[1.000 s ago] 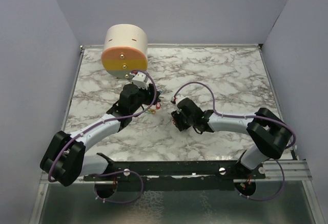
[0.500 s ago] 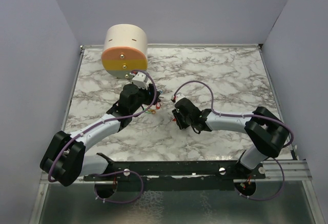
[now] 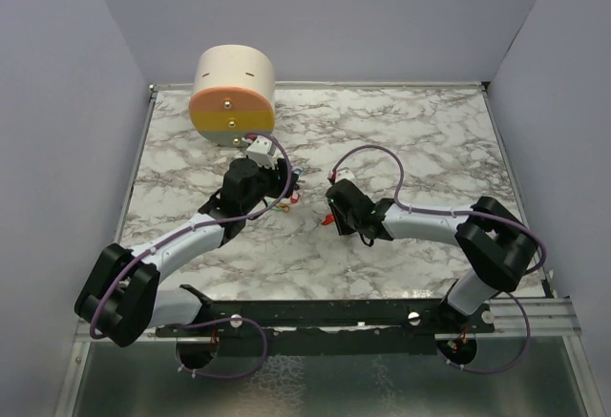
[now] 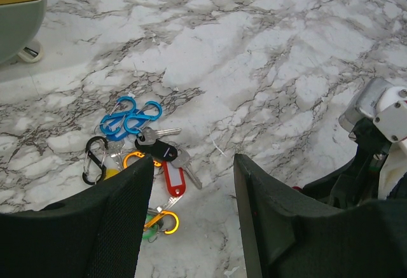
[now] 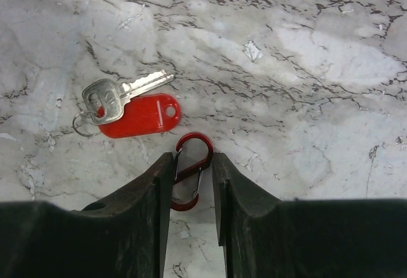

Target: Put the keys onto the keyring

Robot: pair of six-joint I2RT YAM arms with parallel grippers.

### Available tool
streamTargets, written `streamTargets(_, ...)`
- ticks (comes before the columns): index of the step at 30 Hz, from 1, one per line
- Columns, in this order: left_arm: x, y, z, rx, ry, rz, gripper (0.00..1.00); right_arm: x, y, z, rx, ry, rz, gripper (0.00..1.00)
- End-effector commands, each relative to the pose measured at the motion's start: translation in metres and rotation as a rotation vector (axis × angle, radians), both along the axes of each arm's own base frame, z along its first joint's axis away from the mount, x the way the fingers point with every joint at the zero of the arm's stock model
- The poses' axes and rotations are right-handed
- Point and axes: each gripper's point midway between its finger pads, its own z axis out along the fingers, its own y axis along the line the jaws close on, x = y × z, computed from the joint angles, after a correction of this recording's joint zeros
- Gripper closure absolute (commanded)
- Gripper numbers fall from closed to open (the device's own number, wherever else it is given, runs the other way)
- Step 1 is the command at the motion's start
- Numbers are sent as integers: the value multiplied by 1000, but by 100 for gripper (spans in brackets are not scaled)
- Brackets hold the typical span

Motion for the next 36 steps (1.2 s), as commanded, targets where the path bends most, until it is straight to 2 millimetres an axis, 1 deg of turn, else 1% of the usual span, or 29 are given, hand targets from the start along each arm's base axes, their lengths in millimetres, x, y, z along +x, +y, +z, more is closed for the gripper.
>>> streamTargets(1,-6,-3,4,-25,6,-22,44,0,-22,-10,-78,22,-67,68)
streamTargets(7,-8,-4,1,-26,15,-27,44,-5,-19,-10,-43,53,-94,55)
streamTargets(13,-8,-4,-2,-24,23,-26,44,-12,-14,-12,3,88,-114,56)
streamTargets(20,-9,-5,-3,-26,25,-29,44,-19,-12,-17,36,122,-132,68)
streamTargets(27,-9,-4,-3,-25,24,-28,44,-23,-14,-16,47,134,-147,70)
streamTargets(28,-10,-5,-2,-25,23,-29,44,-23,-14,-16,50,132,-147,74)
streamTargets(30,-10,-5,-2,-25,23,-29,44,-23,-15,-16,48,129,-153,95)
streamTargets(31,-10,-5,-3,-25,23,-30,44,-23,-15,-17,46,131,-154,99)
streamTargets(36,-10,-5,-2,-26,22,-31,44,-22,-15,-17,45,125,-155,99)
